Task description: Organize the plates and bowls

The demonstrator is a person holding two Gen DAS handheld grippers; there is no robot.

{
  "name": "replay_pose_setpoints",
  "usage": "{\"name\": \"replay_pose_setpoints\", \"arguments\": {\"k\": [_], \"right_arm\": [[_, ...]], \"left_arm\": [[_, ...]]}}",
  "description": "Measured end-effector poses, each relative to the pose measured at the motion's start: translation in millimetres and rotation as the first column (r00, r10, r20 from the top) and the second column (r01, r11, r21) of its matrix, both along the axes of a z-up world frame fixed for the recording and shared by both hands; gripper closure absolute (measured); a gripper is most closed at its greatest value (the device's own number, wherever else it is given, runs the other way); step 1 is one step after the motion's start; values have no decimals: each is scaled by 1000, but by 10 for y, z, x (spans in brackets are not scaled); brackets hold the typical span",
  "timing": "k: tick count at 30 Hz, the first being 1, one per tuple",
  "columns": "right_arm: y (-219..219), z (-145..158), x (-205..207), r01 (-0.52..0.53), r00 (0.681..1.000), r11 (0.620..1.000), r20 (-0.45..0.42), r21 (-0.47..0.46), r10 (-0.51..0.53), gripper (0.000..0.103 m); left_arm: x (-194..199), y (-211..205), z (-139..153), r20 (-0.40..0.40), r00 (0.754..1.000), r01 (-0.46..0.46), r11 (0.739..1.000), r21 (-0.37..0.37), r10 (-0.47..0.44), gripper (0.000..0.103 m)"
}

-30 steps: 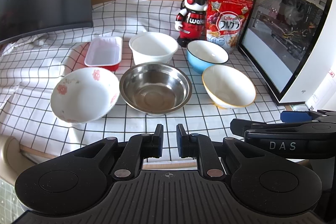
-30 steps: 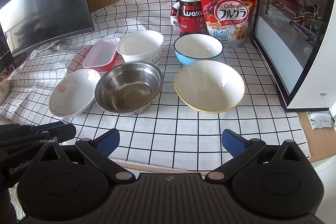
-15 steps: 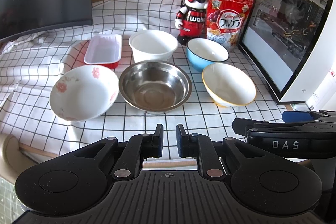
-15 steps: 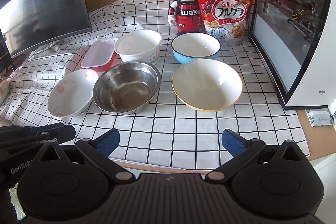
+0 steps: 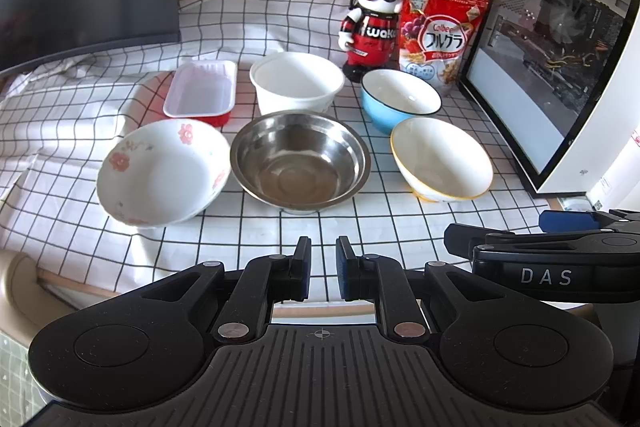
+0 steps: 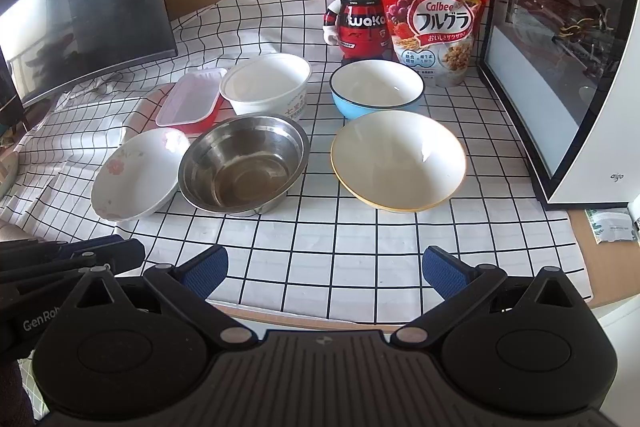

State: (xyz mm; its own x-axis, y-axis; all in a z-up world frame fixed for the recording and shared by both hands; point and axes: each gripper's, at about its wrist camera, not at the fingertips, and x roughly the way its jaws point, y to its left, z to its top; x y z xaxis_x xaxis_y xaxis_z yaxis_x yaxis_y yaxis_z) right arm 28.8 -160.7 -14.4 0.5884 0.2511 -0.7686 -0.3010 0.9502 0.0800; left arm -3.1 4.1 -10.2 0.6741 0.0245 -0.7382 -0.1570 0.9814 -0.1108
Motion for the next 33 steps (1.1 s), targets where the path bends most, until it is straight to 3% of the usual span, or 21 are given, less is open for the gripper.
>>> {"name": "replay_pose_setpoints", "arguments": {"k": [33], "right_arm": [[92, -24, 59, 8, 1000, 1000, -17, -11, -8, 0]], "left_arm": [[45, 127, -42, -20, 1000, 6, 1000, -17, -6, 87]]}}
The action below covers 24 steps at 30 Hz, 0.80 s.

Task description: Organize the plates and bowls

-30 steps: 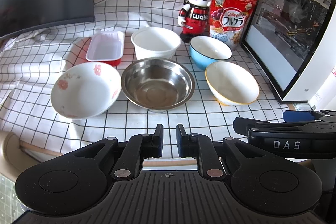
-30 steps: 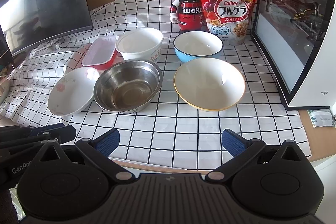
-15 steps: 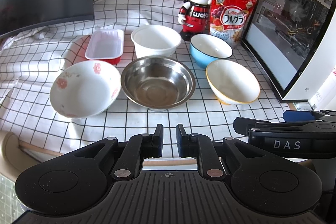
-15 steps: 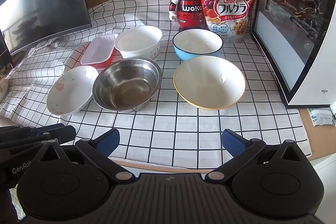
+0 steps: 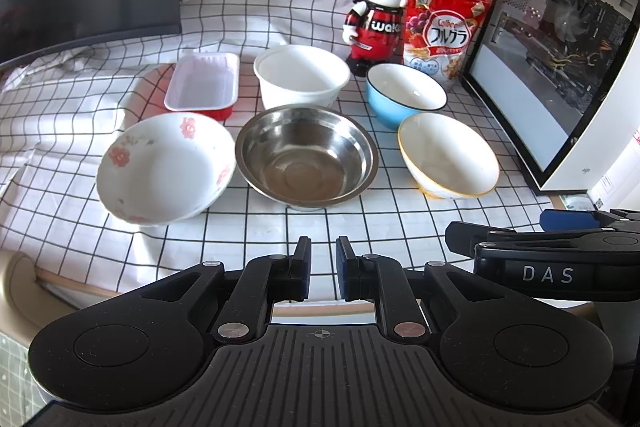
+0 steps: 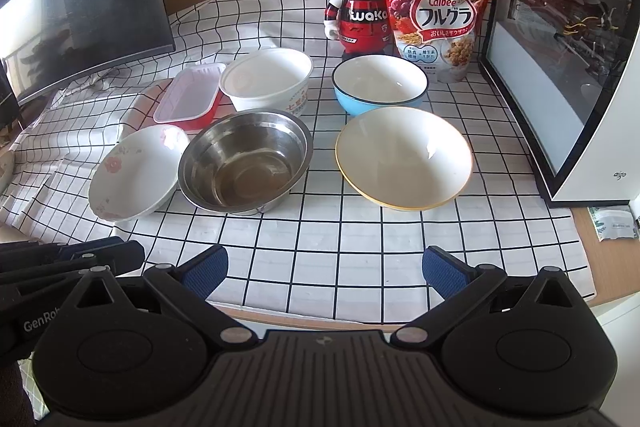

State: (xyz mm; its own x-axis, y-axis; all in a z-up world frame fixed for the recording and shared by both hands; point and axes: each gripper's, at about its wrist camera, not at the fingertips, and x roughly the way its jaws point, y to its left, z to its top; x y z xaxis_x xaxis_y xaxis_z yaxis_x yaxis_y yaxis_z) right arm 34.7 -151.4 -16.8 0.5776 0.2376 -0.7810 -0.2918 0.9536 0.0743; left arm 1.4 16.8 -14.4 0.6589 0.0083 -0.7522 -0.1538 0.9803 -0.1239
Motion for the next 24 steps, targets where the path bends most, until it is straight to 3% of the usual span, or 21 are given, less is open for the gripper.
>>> {"name": "replay_pose_setpoints", "arguments": {"k": [10, 14, 21, 24], "right_arm": [[206, 16, 14, 13, 999, 1000, 45, 26, -14, 0], [310, -10, 61, 3, 995, 998, 100, 57, -8, 0], [508, -11, 412, -110, 982, 993, 159, 33, 103, 0], [634, -133, 756, -240, 970, 971, 53, 8, 239, 0]], "left_arm": [[45, 306, -7, 22, 1000, 8, 1000, -27, -8, 87], [98, 544, -65, 64, 998, 17, 995, -99, -11, 86], [439, 896, -365, 67, 997, -26, 974, -225, 42, 86], [566, 953, -528, 43, 995, -76, 974, -216, 87, 86]]}}
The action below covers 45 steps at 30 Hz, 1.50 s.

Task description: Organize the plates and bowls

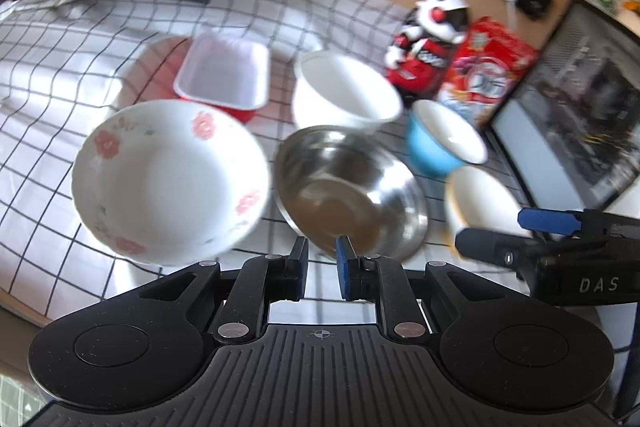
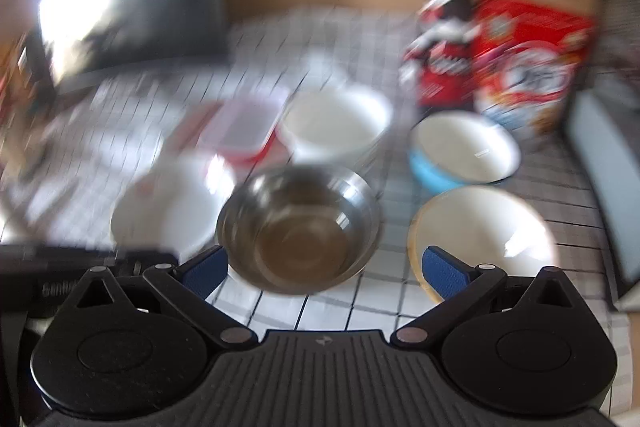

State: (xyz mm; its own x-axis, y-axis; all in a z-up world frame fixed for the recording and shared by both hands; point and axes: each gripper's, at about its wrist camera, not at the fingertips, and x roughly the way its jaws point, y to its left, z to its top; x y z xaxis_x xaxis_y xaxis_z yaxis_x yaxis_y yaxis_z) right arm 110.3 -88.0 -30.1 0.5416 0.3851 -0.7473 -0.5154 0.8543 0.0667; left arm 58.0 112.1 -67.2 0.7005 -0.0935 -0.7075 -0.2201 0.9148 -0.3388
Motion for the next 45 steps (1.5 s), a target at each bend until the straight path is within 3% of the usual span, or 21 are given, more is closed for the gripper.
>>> {"name": "replay_pose_setpoints", "arguments": {"k": [2, 6, 9, 11, 15, 18, 23, 28, 35, 40, 45], "right_arm": [[64, -119, 220, -60, 997, 998, -39, -28, 59, 0], [93, -247, 639, -149, 988, 988, -46, -37, 147, 0], [129, -317, 942, -225, 974, 973, -32, -47, 223, 0], [176, -365, 1129, -273, 962, 961, -44, -51, 271, 0], [288, -478, 1431, -365, 926, 931, -110, -17, 361, 0], [391, -587, 1524, -427, 896, 904, -142, -20, 420, 10], [494, -732, 1651, -454, 878, 890, -191, -43, 439, 25], [569, -909, 1775, -433, 875, 899, -264, -57, 405, 41], [579, -1007, 1777, -387, 884, 919, -314, -79, 345, 42], [560, -725, 1595, -310, 921, 948, -271, -73, 281, 38], [826, -448, 1329, -313, 919, 950, -256, -15, 299, 37]], "left_arm": [[46, 27, -78, -29, 999, -40, 999, -18, 39, 86], [180, 112, -242, -109, 988, -127, 984, -129, 113, 86], [248, 207, -378, -163, 971, -214, 943, -255, 176, 86], [261, 236, -426, -177, 958, -270, 914, -302, 225, 85], [309, 221, -433, -185, 928, -366, 883, -294, 324, 84], [354, 192, -481, -206, 910, -409, 867, -286, 361, 84], [458, 112, -601, -243, 895, -434, 856, -281, 374, 80], [588, 63, -672, -243, 917, -378, 881, -283, 316, 80], [700, 111, -660, -261, 941, -286, 920, -269, 217, 81], [594, 219, -318, -190, 973, -173, 956, -236, 129, 80], [342, 726, -71, -136, 974, -203, 960, -192, 179, 80]]}}
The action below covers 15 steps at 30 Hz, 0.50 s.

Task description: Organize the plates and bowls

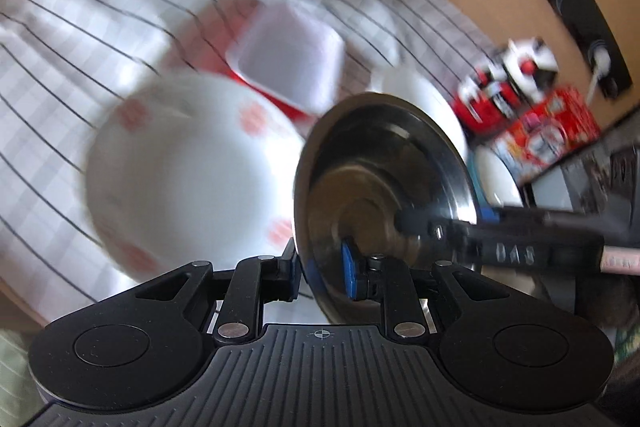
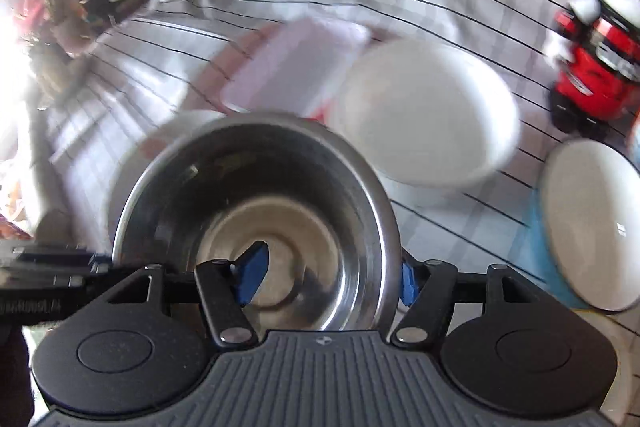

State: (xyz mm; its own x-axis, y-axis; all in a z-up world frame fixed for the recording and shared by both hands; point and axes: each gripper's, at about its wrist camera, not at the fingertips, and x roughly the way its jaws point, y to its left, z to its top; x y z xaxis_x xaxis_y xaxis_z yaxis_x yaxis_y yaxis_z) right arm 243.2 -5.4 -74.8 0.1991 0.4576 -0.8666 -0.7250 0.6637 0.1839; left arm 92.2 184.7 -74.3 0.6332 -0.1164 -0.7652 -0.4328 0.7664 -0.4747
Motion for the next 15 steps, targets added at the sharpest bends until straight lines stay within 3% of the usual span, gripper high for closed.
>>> {"name": "replay_pose_setpoints", "arguments": {"k": [3, 7, 9, 15], "right_arm": [[373, -45, -173, -39, 999, 999, -3, 19, 39, 37], [809, -247, -243, -28, 996, 999, -83, 39, 31, 36], [966, -345, -269, -24, 994, 999, -102, 23, 27, 30], [1181, -377, -363, -46, 999, 998, 17, -52, 47, 30]], "left_arm": [[-75, 381, 10, -8, 1000, -20, 998, 61, 20, 79], [-72, 715, -103, -43, 999, -6, 993, 118, 11, 79], [-57, 809, -183, -57, 998, 14, 993, 118, -7, 82], [24, 813, -299, -104, 993, 66, 981, 183, -48, 82]]}}
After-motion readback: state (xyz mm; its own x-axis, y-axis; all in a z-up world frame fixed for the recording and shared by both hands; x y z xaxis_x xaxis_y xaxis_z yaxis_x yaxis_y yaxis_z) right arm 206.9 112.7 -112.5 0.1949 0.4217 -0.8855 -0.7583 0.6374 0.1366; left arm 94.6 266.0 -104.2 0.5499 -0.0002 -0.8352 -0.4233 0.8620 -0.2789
